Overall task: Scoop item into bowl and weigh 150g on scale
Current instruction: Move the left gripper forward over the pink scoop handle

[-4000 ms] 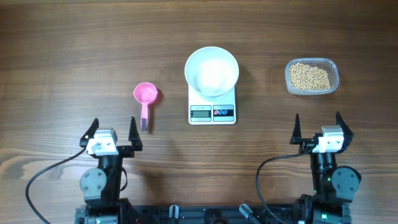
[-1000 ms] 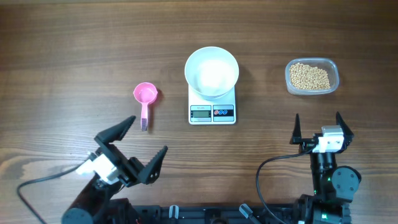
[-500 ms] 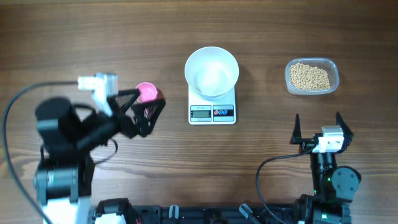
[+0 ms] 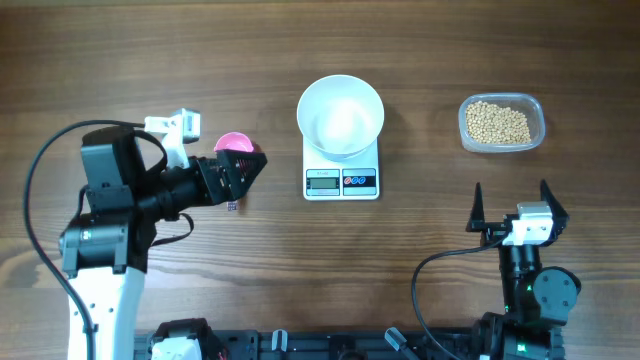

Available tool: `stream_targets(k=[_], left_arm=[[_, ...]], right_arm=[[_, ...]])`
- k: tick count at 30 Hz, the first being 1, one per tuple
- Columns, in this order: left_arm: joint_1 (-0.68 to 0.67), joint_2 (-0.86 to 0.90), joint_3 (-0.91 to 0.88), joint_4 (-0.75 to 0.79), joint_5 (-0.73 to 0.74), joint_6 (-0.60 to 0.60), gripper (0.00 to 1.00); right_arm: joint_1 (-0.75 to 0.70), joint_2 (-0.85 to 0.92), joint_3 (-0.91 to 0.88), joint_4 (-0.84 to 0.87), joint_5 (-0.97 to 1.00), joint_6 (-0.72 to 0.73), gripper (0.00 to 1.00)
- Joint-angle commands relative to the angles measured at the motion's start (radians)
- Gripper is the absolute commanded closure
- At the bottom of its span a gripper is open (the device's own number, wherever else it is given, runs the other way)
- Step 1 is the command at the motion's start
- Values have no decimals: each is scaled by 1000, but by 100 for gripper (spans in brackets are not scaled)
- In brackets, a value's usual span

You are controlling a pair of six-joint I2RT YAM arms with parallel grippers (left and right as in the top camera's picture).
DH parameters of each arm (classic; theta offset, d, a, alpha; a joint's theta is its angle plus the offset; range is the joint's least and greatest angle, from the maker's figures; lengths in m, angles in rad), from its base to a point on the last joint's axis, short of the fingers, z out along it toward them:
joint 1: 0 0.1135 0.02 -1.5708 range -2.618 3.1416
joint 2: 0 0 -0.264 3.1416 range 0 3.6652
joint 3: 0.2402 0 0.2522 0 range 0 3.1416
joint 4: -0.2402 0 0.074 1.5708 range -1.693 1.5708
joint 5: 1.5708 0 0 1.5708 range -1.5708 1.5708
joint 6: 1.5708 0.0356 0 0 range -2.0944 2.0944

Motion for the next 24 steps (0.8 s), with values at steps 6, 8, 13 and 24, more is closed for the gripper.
stream_targets(k=[6,8,13,24], left_arm=[[-126,146,273,-357,-647,-102,0],[-150,172,276,-376,-774,-156,0],[-156,214,276,-363,-779,-156,0],[-156,278,212,-363,-830,-156,0]], right_arm=[[5,-8,-1,5,-2,-1,0],[5,-8,-1,5,-2,0,0],[5,-8,-1,5,-2,-1,0],[5,-8,-1,5,-2,0,0]])
